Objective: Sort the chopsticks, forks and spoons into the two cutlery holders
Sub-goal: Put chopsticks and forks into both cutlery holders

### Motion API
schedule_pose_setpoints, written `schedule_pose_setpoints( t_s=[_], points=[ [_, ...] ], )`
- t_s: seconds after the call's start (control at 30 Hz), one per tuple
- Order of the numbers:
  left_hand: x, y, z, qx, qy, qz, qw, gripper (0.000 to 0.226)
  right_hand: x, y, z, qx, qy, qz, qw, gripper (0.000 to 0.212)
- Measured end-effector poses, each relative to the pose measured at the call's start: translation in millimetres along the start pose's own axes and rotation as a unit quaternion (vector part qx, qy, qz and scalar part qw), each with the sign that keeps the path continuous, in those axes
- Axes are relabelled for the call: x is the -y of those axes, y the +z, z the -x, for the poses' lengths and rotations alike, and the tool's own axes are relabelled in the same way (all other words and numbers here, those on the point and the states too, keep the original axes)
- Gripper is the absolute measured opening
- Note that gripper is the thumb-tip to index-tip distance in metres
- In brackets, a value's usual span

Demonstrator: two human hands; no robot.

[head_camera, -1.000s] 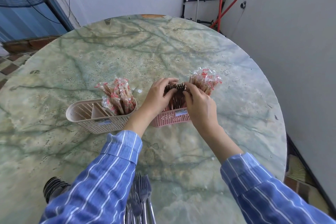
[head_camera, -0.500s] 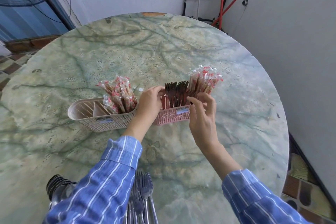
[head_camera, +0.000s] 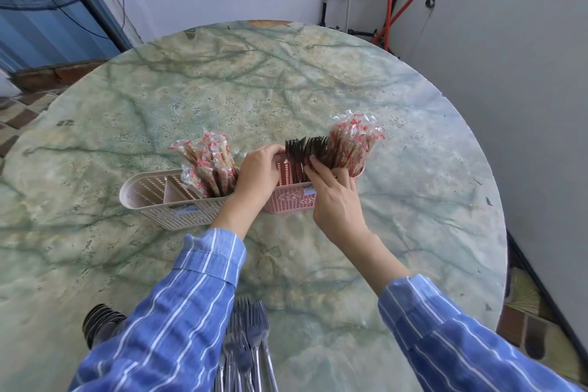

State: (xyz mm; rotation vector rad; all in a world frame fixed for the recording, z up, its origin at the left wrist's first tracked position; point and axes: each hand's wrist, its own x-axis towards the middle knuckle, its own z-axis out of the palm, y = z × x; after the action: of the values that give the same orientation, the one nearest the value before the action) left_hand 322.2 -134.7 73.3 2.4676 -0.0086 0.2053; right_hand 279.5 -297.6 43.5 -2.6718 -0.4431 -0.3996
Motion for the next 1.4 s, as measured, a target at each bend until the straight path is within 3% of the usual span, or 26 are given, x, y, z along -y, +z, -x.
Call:
schedule_pose_setpoints(
  t_s=[0.27, 0.47, 0.63, 0.8, 0.9, 1.0, 1.17, 1.27, 1.4],
  points=[
    [-3.8, -7.6, 15.1, -0.044, 0.017, 0.031, 0.998, 0.035, -0.7, -13.5, 0.5, -0.001, 0.005, -0.062, 0.998, 0.060],
    [-3.7, -19.3, 72.9, -0.119, 0.108, 0.053, 0.986, 0.028, 9.3, -25.1, 30.0, -0.046, 0.022, -0.114, 0.992, 0.046],
    [31.2, -23.6, 148.0, -0.041, 0.032, 0.099, 0.994, 0.015, 38.5, -4.9, 92.0, 0.056, 0.043, -0.199, 0.977, 0.038],
    [67.6, -26.1, 217.7, 0.013, -0.037, 0.078, 0.996, 0.009, 78.5, 19.4, 146.0, 0.184, 0.099, -0.255, 0.944, 0.030],
    [80.4, -25.1, 247.9, -0.002, -0.094, 0.052, 0.994, 0.016, 97.4, 26.7, 164.0, 0.257, 0.186, -0.239, 0.918, 0.039],
    [85.9, -27.4, 268.2, 0.004, -0.125, 0.048, 0.991, 0.034, 112.7, 30.1, 175.8, 0.278, 0.218, -0.234, 0.906, 0.052],
    [84.0, -28.0, 282.5, 0.163, -0.119, -0.071, 0.977, 0.098, 128.8, 32.1, 184.6, 0.255, 0.256, -0.228, 0.904, 0.055],
    [87.2, -25.8, 286.6, 0.161, -0.112, -0.080, 0.977, 0.101, 133.2, 34.6, 186.3, 0.246, 0.269, -0.232, 0.902, 0.040],
    [91.5, -22.8, 287.9, 0.119, -0.110, -0.052, 0.985, 0.083, 132.8, 35.1, 186.9, 0.231, 0.285, -0.236, 0.900, 0.030]
  ],
)
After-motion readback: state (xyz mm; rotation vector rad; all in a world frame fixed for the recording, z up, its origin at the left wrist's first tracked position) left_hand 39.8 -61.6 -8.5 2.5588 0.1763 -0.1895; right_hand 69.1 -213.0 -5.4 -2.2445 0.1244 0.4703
